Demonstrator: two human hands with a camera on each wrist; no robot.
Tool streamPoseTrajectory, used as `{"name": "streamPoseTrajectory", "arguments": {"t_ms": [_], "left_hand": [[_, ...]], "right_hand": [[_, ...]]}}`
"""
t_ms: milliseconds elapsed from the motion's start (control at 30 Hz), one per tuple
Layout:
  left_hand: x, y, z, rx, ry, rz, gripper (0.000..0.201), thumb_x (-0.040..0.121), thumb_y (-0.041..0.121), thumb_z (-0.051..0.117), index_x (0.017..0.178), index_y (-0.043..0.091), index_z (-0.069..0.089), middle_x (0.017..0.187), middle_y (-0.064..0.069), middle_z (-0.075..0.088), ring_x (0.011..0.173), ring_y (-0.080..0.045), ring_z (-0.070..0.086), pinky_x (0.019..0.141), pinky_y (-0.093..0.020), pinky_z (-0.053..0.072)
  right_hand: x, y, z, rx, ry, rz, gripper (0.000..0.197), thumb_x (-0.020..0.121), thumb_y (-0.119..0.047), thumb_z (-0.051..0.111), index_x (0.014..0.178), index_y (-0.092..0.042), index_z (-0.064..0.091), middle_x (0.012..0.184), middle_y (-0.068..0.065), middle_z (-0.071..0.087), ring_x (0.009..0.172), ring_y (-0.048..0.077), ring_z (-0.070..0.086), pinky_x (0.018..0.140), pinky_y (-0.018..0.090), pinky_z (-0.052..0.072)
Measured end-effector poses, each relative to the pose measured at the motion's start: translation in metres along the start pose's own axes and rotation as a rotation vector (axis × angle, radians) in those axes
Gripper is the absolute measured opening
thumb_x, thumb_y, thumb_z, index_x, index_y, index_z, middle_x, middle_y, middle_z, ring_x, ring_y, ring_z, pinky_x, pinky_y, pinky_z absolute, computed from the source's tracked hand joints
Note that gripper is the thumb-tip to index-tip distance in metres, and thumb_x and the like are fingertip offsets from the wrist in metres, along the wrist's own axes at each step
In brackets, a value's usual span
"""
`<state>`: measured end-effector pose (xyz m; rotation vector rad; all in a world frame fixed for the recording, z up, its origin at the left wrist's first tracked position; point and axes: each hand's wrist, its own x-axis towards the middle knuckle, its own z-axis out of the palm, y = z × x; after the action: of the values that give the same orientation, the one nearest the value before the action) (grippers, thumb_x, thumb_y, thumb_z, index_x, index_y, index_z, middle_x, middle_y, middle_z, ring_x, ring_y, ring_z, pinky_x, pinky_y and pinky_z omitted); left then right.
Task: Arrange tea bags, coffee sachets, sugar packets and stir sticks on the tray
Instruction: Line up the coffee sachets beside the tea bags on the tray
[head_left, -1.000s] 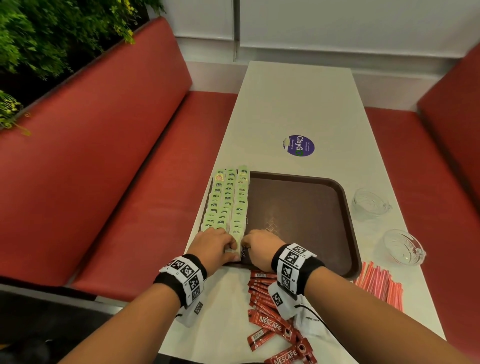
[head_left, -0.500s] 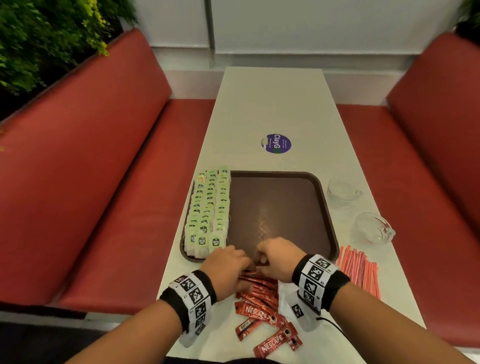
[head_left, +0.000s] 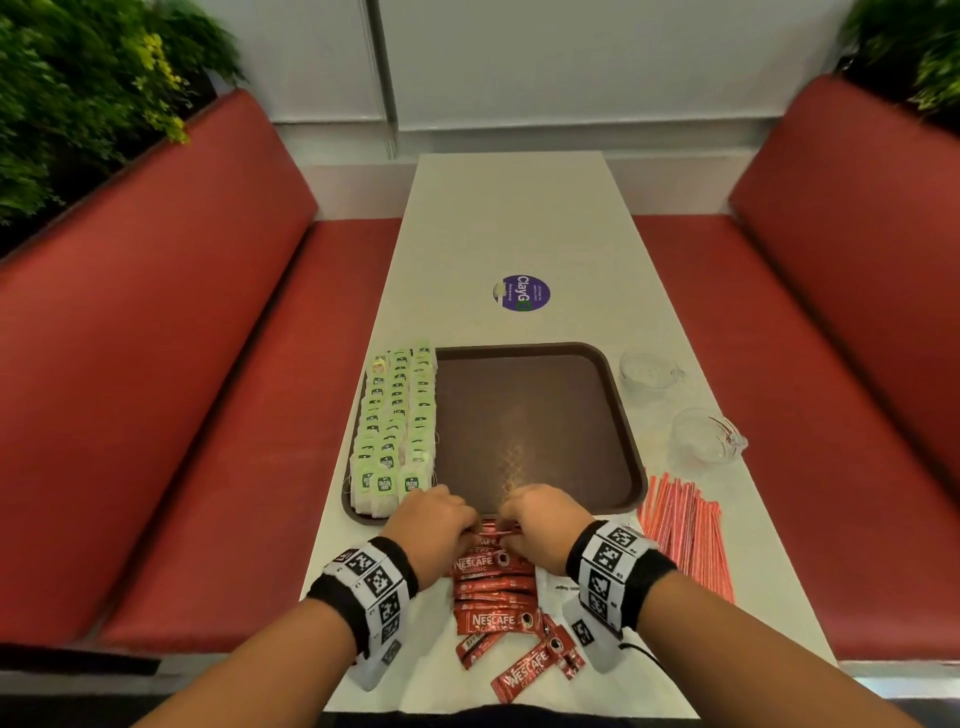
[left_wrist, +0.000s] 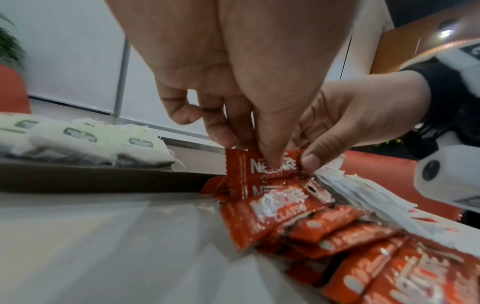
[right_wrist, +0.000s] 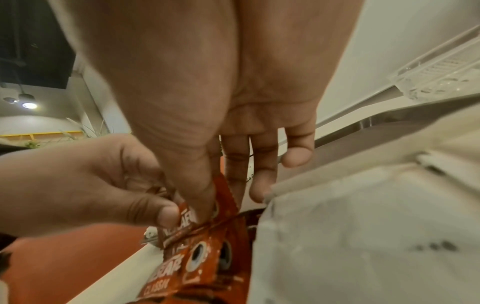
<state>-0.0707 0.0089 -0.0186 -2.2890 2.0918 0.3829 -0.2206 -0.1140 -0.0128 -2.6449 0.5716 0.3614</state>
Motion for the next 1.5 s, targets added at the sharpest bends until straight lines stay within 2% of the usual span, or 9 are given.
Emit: {"name": "streamPoseTrajectory", "arguments": {"t_ms": [267,433,600,667,800,967,1300,1367,1500], "left_hand": [[0.0,0.001,-0.012,-0.307,0.191,-0.108,0.02,0.095,0.044,0.058,0.105,0.029,0.066,0.099,0.014,0.063,0.095,-0.006,0.052,0.088,-0.028,0.044],[0.0,-0.001,-0.006,-0.079,-0.048,-0.148,0.032,0.089,0.047,0.065,0.113,0.027,0.063,0.108,0.006,0.063,0.103,-0.015,0.057,0.091,-0.036,0.048],[0.0,0.001,0.008,0.009,-0.077,-0.109,0.037,0.091,0.05,0.06,0.125,0.035,0.06,0.114,0.009,0.06,0.109,-0.016,0.053,0.094,-0.037,0.043],[0.001,0.0,0.009,0.022,-0.076,-0.098,0.036,0.093,0.05,0.058,0.126,0.036,0.06,0.114,0.009,0.06,0.109,-0.016,0.053,0.093,-0.037,0.042],[0.002,-0.002,0.006,0.045,-0.06,-0.062,0.029,0.098,0.045,0.05,0.122,0.035,0.063,0.112,0.009,0.062,0.108,-0.018,0.053,0.093,-0.037,0.041],[0.004,-0.006,-0.007,-0.098,0.038,-0.051,0.022,0.099,0.043,0.05,0.111,0.033,0.066,0.107,0.013,0.065,0.102,-0.013,0.054,0.094,-0.036,0.041],[0.006,0.0,-0.04,-0.311,0.275,-0.062,0.018,0.089,0.047,0.065,0.098,0.032,0.069,0.09,0.017,0.063,0.089,-0.007,0.051,0.082,-0.03,0.042],[0.003,-0.006,-0.037,-0.399,0.215,-0.172,0.019,0.085,0.045,0.071,0.098,0.033,0.066,0.091,0.017,0.062,0.088,-0.005,0.054,0.081,-0.027,0.045],[-0.002,-0.011,-0.023,-0.294,-0.118,-0.128,0.015,0.086,0.038,0.072,0.098,0.03,0.069,0.091,0.016,0.06,0.085,-0.005,0.057,0.078,-0.023,0.045]], "right_hand": [[-0.002,-0.004,-0.013,0.065,0.024,0.004,0.011,0.099,-0.027,0.049,0.093,-0.022,0.056,0.097,0.006,0.068,0.089,0.027,0.063,0.08,0.039,0.052],[-0.008,0.013,-0.022,0.09,0.031,0.054,0.028,0.098,-0.048,0.05,0.092,-0.026,0.067,0.085,-0.008,0.067,0.081,0.014,0.062,0.076,0.032,0.051],[-0.009,0.025,-0.024,0.154,0.033,0.133,0.051,0.098,-0.053,0.05,0.056,-0.024,0.05,0.066,-0.003,0.057,0.069,0.018,0.061,0.06,0.03,0.044],[-0.009,0.027,-0.022,0.202,0.047,0.12,0.045,0.099,-0.046,0.052,0.062,-0.023,0.06,0.072,-0.001,0.06,0.077,0.022,0.063,0.069,0.035,0.049],[-0.01,0.024,-0.019,0.329,0.086,0.093,0.024,0.1,-0.019,0.049,0.115,-0.027,0.067,0.09,-0.009,0.07,0.087,0.013,0.065,0.084,0.033,0.052],[-0.009,0.023,-0.017,0.41,0.078,0.105,0.016,0.1,-0.014,0.044,0.106,-0.03,0.043,0.089,0.001,0.065,0.079,0.02,0.062,0.071,0.036,0.051],[0.0,0.005,-0.031,0.345,0.0,-0.037,0.013,0.099,-0.036,0.056,0.095,-0.025,0.048,0.09,-0.002,0.064,0.083,0.019,0.061,0.075,0.037,0.052],[0.0,0.007,-0.028,0.361,0.0,-0.023,0.002,0.102,-0.026,0.049,0.101,-0.026,0.047,0.088,-0.007,0.066,0.083,0.018,0.064,0.077,0.037,0.053],[-0.002,0.011,-0.026,0.349,0.039,-0.004,0.03,0.097,-0.006,0.04,0.118,-0.022,0.053,0.088,-0.005,0.069,0.083,0.018,0.066,0.081,0.038,0.054]]}}
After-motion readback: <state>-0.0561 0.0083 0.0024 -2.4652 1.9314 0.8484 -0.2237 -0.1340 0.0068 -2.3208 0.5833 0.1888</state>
